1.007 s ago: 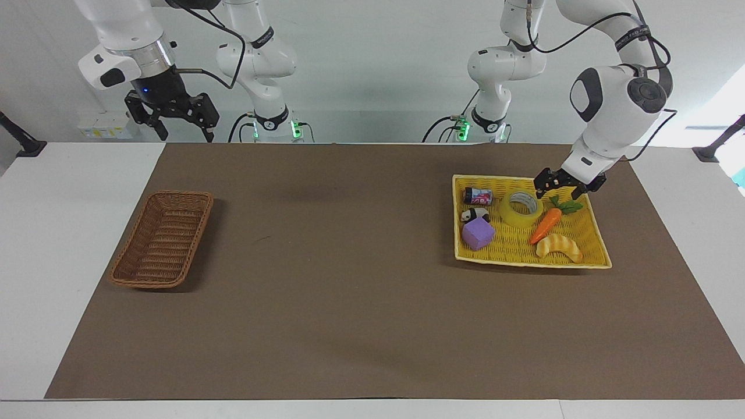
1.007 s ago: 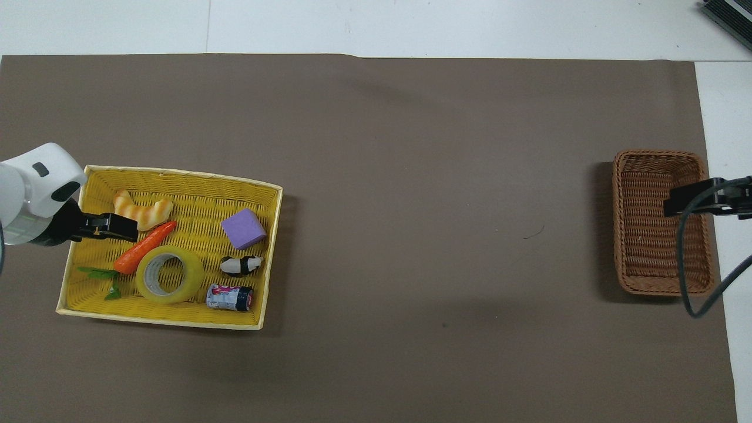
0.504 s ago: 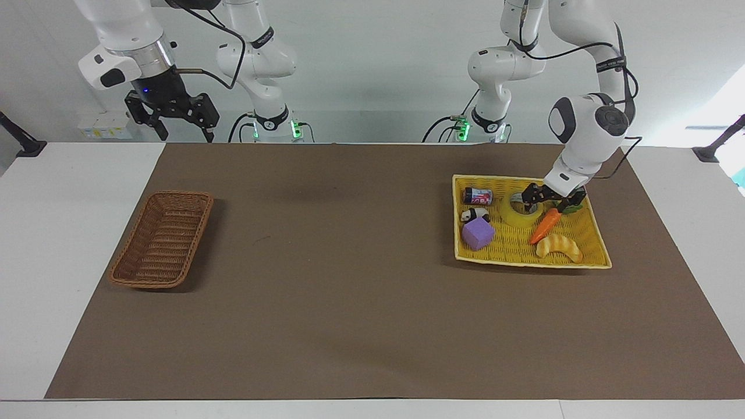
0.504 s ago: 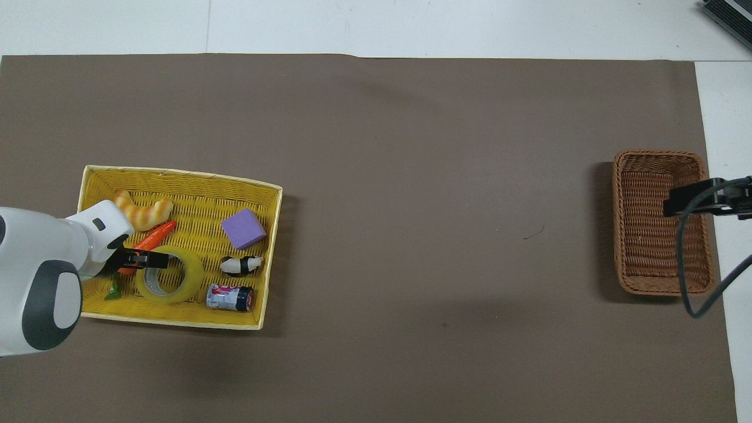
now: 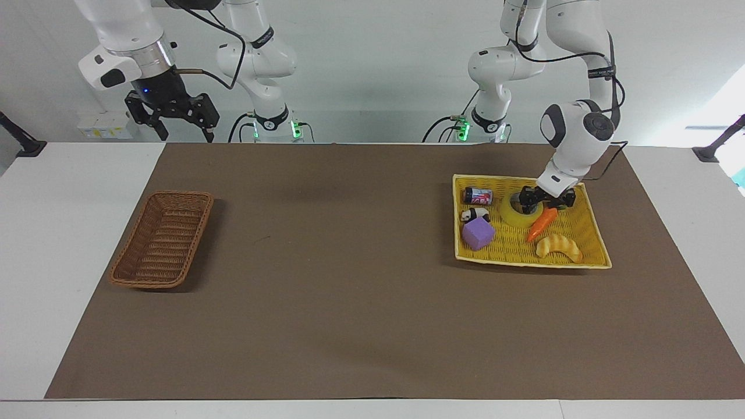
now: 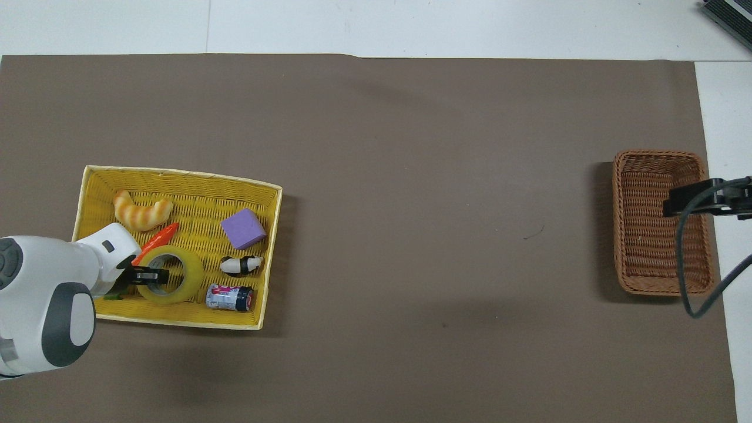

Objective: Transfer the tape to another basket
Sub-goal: 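Reach the left gripper down into the yellow tray to the tape roll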

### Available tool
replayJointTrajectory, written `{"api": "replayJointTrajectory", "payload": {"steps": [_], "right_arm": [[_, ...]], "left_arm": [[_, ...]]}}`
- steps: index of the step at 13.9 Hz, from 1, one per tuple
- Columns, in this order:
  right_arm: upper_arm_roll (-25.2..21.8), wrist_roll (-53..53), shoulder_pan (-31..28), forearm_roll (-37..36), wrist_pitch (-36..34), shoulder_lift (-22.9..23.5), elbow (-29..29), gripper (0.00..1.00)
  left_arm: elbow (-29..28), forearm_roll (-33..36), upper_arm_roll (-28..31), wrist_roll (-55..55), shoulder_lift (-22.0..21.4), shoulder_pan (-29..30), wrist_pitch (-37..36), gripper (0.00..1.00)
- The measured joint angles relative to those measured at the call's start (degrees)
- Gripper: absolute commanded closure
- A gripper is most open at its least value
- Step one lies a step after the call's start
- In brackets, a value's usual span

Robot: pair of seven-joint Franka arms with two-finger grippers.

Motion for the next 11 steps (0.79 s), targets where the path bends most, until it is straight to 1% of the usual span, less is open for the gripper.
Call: {"api": "replayJointTrajectory", "payload": {"steps": [3,7,9,11], "right_arm": [[0.0,0.0,0.0,0.0,0.0,0.0,0.0,0.00],[0.0,0.0,0.0,0.0,0.0,0.0,0.0,0.00],[0.0,0.0,0.0,0.0,0.0,0.0,0.0,0.00],[0.0,0.0,0.0,0.0,0.0,0.0,0.0,0.00]], "left_arm": [[0.1,-2.7,-0.1,0.5,-0.2,0.1,0.0,1.00],[0.5,-4.0,-0.1,0.8,-0.4,0.1,-0.9,1.00],[3.0,-5.2,0.0,0.8,-0.5,0.1,-5.0,1.00],[6.9,-6.3,0.0,0.8,-0.5,0.4,-9.9,1.00]]}}
